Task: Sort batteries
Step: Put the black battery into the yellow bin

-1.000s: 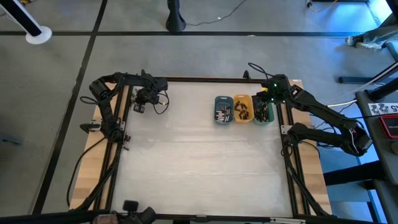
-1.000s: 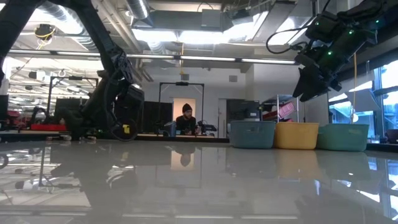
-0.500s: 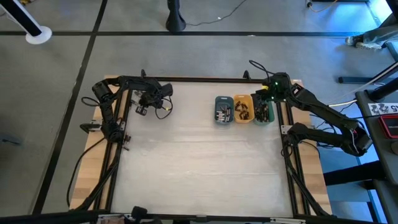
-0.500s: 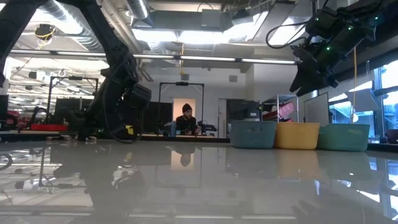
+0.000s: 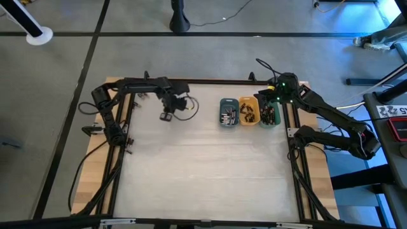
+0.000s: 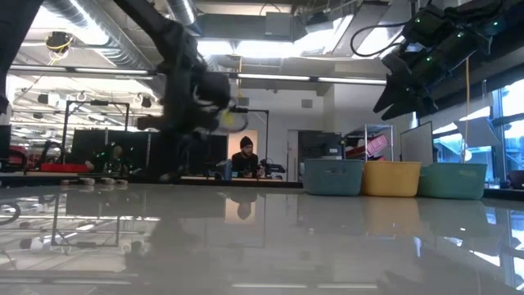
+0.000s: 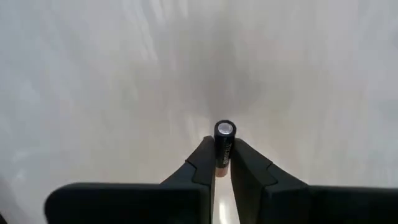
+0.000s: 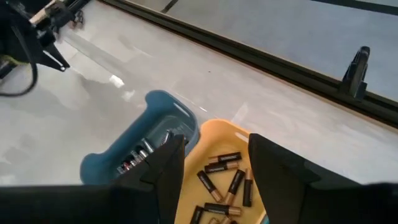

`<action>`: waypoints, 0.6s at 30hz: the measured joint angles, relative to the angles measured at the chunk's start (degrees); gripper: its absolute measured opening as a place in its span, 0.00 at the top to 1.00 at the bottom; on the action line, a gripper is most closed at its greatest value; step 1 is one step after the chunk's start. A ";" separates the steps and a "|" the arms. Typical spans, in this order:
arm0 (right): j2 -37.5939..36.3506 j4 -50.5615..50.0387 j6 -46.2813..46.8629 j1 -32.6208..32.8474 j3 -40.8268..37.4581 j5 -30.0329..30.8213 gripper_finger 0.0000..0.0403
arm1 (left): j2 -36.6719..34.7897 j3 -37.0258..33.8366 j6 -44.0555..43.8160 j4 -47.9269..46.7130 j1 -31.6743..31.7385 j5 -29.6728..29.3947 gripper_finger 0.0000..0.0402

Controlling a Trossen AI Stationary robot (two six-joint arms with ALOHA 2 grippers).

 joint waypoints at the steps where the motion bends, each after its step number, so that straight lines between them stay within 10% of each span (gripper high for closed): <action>1: 0.00 0.03 0.00 0.00 0.00 0.00 0.55 | -0.15 1.00 -0.95 0.90 -0.07 2.14 0.94; 8: 0.00 0.84 0.01 0.00 0.00 -3.47 0.55 | -0.33 4.10 -5.06 4.77 -1.58 12.14 0.94; 18: 0.00 10.75 0.01 2.51 0.00 -21.33 0.55 | -0.57 7.52 -20.62 26.80 -3.55 43.19 0.94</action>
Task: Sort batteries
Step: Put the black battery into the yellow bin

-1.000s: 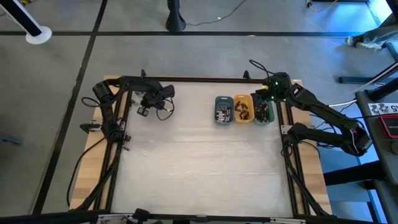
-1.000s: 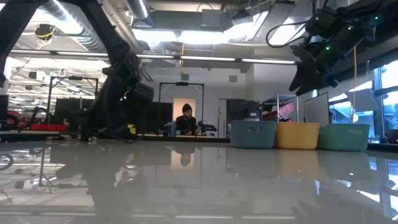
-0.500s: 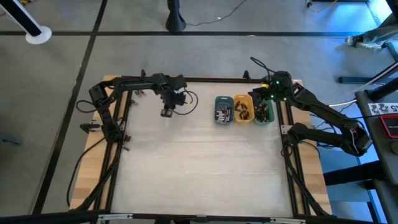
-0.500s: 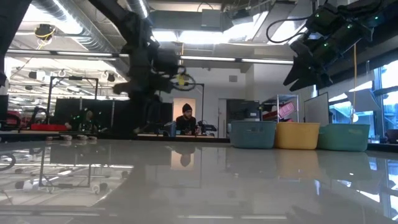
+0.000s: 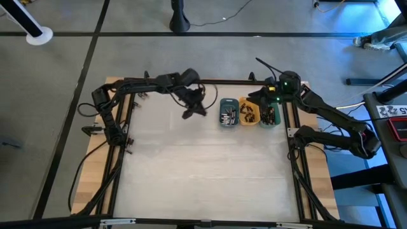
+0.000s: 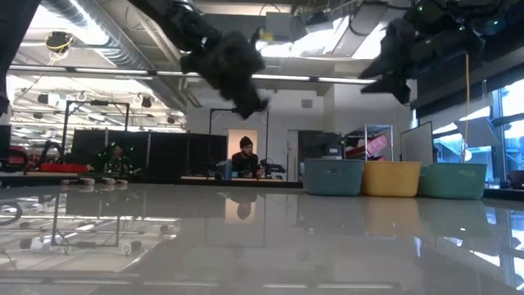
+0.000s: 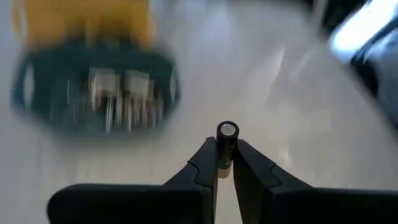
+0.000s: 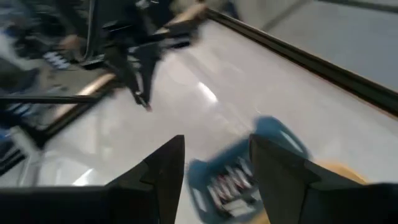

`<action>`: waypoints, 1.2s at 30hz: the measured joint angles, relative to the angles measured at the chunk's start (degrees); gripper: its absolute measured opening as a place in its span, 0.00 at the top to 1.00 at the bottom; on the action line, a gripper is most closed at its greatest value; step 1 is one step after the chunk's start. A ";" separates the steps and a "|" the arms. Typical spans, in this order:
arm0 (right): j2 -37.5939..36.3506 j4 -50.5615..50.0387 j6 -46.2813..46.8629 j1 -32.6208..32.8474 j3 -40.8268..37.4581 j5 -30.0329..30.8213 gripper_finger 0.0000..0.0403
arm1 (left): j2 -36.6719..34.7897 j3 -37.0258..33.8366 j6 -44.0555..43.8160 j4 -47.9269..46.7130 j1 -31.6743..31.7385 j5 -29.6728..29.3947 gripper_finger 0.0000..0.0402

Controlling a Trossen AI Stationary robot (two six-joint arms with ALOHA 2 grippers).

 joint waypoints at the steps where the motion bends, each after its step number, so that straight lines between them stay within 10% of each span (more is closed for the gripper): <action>1: 0.00 1.14 -0.04 0.88 0.00 -0.54 0.55 | -0.07 0.00 -2.62 4.42 -0.34 1.02 0.95; 18: -0.22 -10.37 -0.43 5.69 0.00 20.54 0.55 | 14.39 2.54 -44.02 49.45 -5.99 -16.91 0.95; 28: -1.40 -16.13 1.30 5.71 0.00 24.38 0.55 | 31.58 30.14 -48.35 28.44 -7.09 -18.89 0.94; 36: -11.00 -18.80 1.23 5.69 0.00 35.59 0.55 | 38.15 37.24 -52.33 24.47 -7.37 -19.60 0.94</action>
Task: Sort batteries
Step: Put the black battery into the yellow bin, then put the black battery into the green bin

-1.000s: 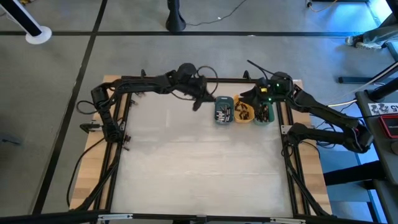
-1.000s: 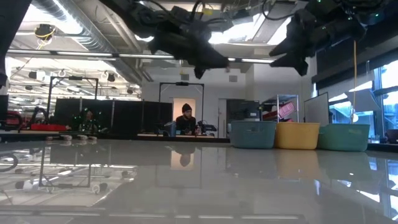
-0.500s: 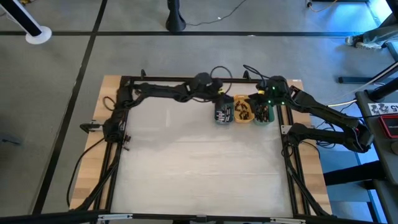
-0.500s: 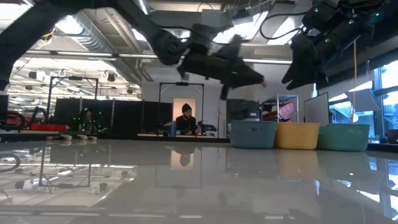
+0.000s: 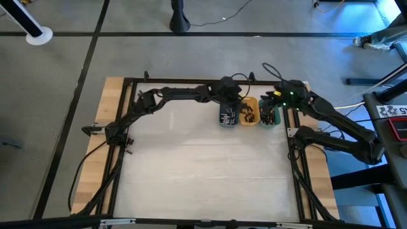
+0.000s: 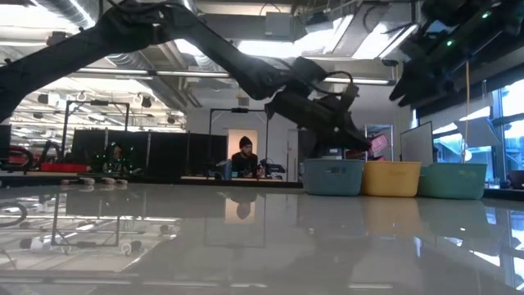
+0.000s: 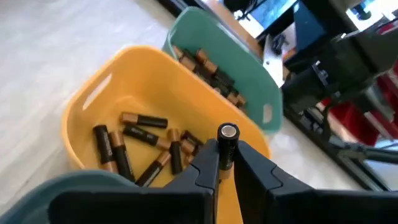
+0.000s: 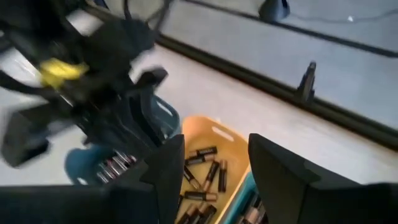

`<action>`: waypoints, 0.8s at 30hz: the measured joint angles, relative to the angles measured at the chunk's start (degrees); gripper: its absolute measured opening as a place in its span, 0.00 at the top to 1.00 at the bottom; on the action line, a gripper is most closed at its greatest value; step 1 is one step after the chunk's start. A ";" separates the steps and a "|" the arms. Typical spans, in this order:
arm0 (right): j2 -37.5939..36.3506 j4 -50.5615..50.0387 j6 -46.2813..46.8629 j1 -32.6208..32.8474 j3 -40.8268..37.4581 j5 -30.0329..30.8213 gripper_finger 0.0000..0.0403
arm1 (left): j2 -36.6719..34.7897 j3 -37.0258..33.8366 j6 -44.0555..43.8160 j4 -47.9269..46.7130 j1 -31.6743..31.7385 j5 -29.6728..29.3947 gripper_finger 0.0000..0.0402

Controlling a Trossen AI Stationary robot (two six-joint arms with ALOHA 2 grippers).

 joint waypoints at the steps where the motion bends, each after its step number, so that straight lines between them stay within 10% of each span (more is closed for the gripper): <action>1: -1.03 -0.03 -0.03 0.00 0.00 0.00 0.55 | 0.20 0.18 0.70 -0.38 -0.06 -0.36 0.94; 24: -5.98 -0.25 -0.19 0.00 0.00 -0.02 0.55 | 0.30 0.39 4.43 -2.51 -1.29 -3.23 0.69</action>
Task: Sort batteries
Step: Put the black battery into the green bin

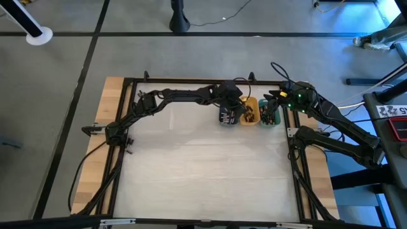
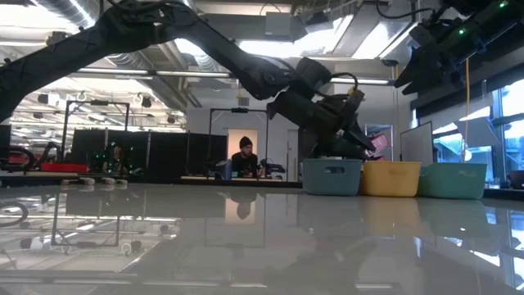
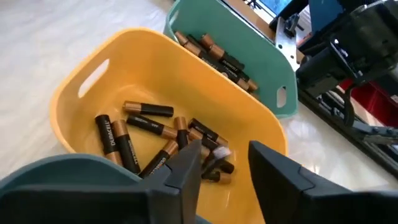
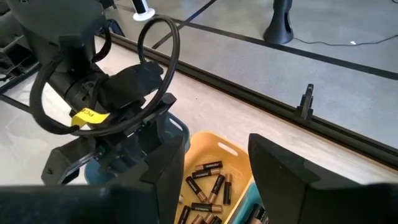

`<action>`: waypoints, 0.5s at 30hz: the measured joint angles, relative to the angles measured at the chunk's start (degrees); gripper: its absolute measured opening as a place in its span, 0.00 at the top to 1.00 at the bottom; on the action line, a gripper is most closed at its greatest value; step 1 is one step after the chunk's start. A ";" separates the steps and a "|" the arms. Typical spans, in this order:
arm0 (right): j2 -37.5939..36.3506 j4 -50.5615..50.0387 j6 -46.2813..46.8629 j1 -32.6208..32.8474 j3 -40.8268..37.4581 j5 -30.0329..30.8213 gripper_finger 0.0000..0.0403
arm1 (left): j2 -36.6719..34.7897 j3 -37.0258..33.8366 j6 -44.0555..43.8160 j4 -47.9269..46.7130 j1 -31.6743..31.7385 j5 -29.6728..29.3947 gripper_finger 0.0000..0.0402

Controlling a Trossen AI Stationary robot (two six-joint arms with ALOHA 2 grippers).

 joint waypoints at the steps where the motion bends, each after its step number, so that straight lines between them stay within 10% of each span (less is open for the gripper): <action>1: 0.00 0.00 0.00 0.00 0.00 0.00 0.55 | 0.00 0.45 -0.45 -0.15 0.00 0.14 0.67; 15: 0.00 -0.25 0.01 0.05 0.00 -2.54 0.55 | -6.14 11.14 13.00 -13.01 0.33 2.32 0.61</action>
